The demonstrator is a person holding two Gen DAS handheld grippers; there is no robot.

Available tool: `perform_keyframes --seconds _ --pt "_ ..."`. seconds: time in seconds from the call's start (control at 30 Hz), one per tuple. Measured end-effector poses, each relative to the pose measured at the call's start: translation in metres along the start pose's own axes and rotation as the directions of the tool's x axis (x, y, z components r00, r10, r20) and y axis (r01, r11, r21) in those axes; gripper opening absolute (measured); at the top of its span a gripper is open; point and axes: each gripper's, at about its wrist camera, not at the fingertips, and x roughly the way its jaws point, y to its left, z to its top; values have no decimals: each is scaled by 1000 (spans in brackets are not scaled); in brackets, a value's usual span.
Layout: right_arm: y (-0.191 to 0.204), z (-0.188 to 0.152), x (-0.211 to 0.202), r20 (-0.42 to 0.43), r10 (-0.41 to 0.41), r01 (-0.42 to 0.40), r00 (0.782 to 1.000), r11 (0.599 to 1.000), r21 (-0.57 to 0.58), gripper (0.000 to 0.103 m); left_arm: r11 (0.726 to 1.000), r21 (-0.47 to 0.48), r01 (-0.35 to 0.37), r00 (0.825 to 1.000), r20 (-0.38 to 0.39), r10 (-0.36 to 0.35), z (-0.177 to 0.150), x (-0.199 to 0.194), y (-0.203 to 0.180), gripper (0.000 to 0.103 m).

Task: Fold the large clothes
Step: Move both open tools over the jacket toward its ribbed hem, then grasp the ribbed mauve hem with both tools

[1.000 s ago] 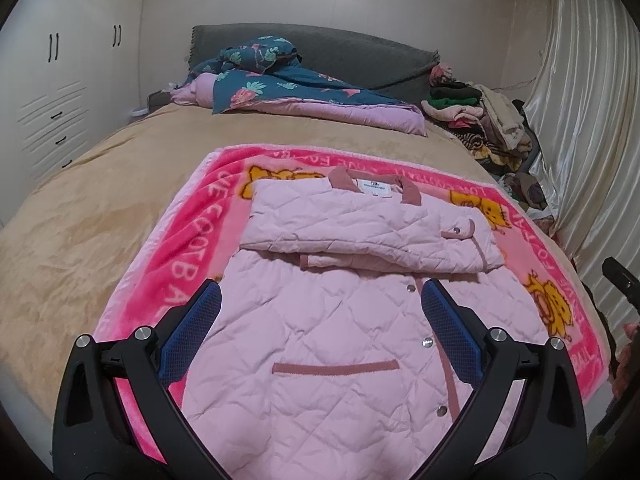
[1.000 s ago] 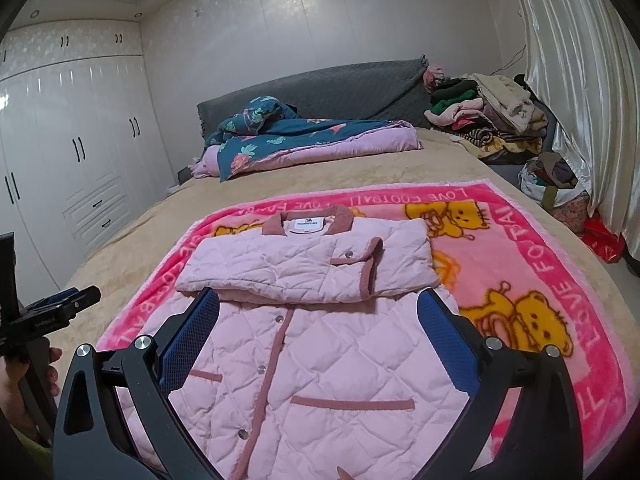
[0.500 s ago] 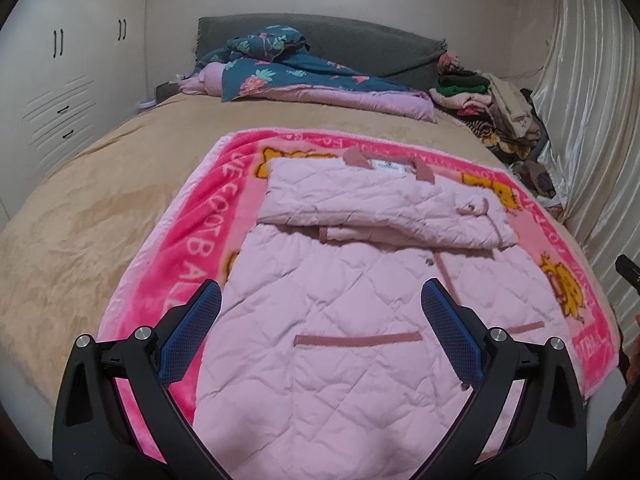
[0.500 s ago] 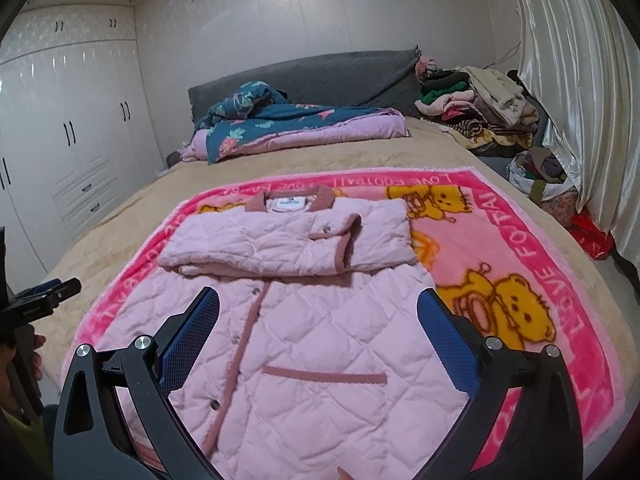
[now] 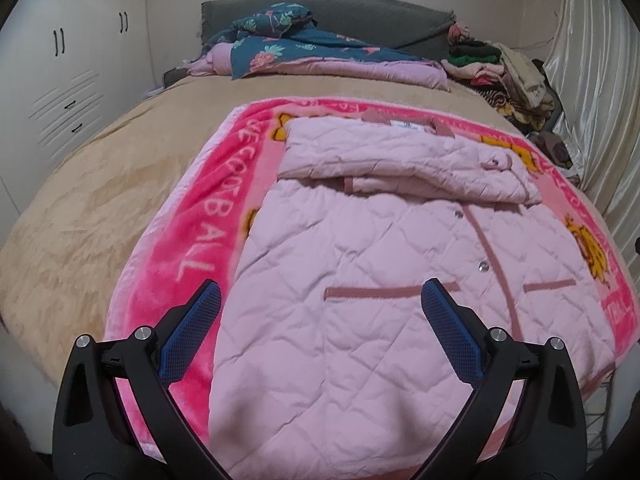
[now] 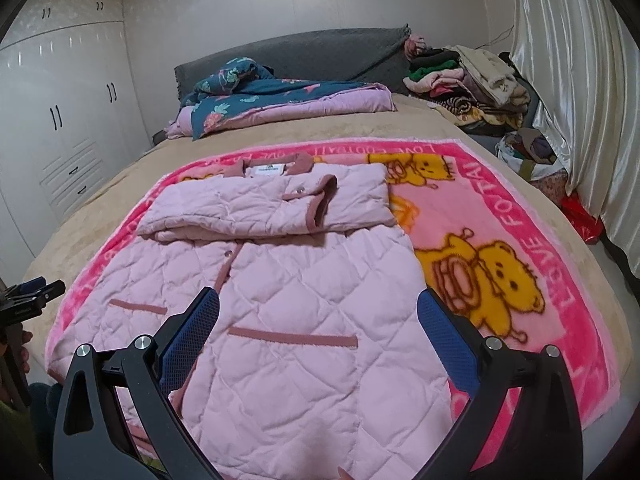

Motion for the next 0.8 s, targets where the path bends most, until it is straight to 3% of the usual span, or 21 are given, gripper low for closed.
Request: perform_keyframes --seconds 0.5,0.8 --pt "-23 -36 15 -91 -44 44 995 999 -1 99 999 -3 -51 992 -114 51 -36 30 17 94" --pt "-34 -60 26 -150 -60 60 987 998 0 99 996 -87 -23 981 -193 6 -58 43 44 94"
